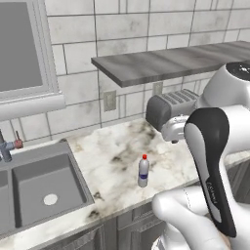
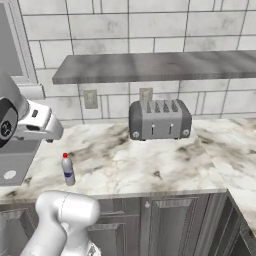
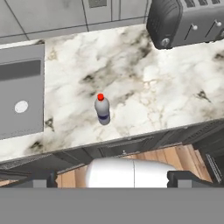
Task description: Place the drinks on the dining counter in a tight cluster.
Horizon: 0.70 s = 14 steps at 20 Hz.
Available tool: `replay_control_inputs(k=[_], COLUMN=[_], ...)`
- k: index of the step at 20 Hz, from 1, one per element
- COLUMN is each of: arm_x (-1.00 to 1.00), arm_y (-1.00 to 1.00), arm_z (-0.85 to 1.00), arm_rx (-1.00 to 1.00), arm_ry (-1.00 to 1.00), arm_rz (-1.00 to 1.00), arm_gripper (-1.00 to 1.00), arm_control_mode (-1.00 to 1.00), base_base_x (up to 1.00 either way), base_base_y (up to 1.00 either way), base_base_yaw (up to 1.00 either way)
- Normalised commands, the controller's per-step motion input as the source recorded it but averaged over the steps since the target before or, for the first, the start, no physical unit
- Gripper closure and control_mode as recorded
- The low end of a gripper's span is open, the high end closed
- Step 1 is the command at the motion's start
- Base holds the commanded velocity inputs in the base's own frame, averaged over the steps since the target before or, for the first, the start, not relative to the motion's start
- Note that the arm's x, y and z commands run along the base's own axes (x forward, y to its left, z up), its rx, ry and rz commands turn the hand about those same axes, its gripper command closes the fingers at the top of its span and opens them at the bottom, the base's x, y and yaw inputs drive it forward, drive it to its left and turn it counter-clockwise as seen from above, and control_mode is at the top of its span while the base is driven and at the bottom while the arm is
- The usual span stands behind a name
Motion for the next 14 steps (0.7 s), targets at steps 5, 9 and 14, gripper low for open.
replay_control_inputs(k=[5, 9, 14], arm_x=[0.00, 0.00, 0.00], arm_y=[0.00, 0.00, 0.00], arm_z=[0.00, 0.00, 0.00], arm_rx=[0.00, 0.00, 0.00], arm_ry=[0.00, 0.00, 0.00], arm_rz=[0.00, 0.00, 0.00], arm_gripper=[-1.00, -1.00, -1.00], arm_control_mode=[1.00, 1.00, 1.00], base_base_x=[0.03, 0.00, 0.00], base_base_y=[0.08, 0.00, 0.00], base_base_yaw=[0.00, 0.00, 0.00])
